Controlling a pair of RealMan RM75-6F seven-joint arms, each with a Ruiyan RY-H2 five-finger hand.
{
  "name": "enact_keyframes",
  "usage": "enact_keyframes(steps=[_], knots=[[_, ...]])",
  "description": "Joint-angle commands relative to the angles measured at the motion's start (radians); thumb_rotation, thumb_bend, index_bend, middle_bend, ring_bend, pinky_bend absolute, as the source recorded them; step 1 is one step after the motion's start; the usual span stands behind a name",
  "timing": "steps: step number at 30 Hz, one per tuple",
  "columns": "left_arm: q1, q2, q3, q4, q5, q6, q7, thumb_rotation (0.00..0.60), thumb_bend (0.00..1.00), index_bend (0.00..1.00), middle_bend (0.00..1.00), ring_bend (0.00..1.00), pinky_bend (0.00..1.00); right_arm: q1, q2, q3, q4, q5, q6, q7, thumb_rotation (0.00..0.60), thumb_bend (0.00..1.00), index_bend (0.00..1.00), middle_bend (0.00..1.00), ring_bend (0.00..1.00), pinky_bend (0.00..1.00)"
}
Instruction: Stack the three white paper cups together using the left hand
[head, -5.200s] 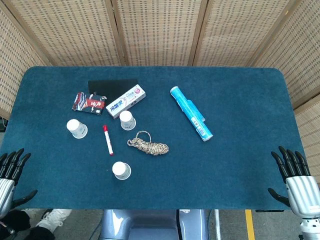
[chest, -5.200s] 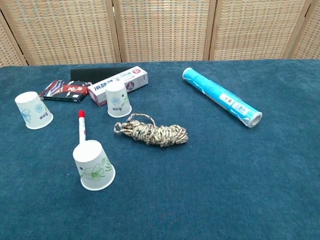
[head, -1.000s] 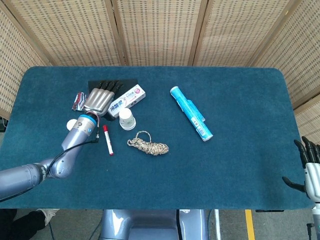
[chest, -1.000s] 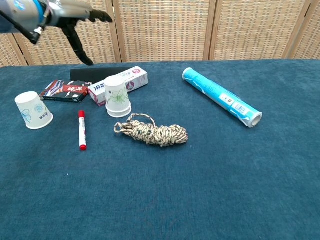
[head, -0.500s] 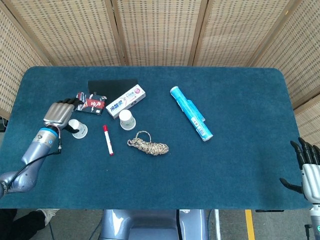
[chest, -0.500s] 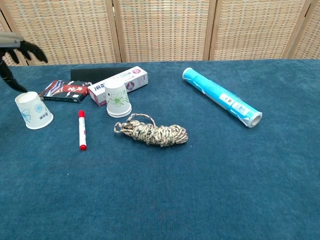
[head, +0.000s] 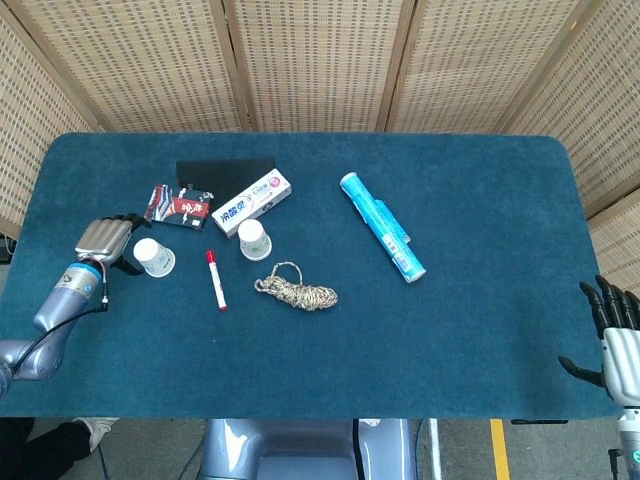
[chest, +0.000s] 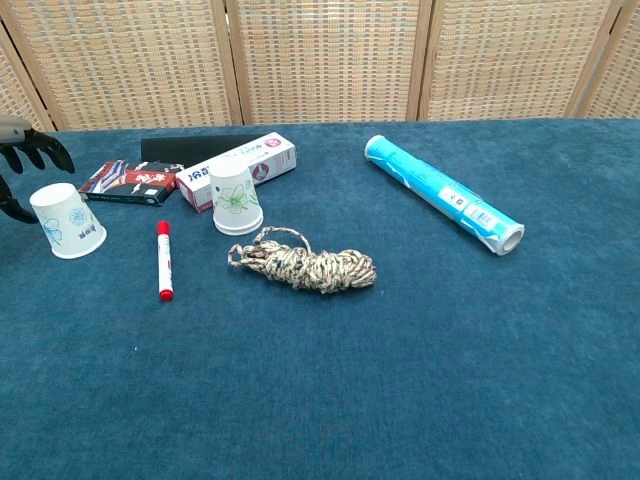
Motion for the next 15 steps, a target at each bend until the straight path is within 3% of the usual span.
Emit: enact_keyframes(steps=[1,7,15], knots=[[0.003,-0.034,-0.005,0.046,0.018,-0.015,-0.03,0.6,0.0,0.29,0.23,0.23,0.25,0.002,-0.001,0.0,0.002,0.001,-0.003,0.001,0.6,0.0,0.0,0.0,0.0,0.0],[0.004,-0.076,-0.016,0.104,0.042,-0.017,-0.068,0.6,0.01,0.38,0.3,0.29,0.3,0.004,-0.002,0.001,0.005,0.005,-0.008,0.0,0.6,0.0,0.0,0.0,0.0,0.0],[0.005,-0.134,-0.028,0.182,0.111,-0.004,-0.139,0.6,0.19,0.5,0.39,0.38,0.36,0.007,-0.005,0.002,0.009,0.013,-0.016,-0.002,0.6,0.0,0.0,0.0,0.0,0.0]])
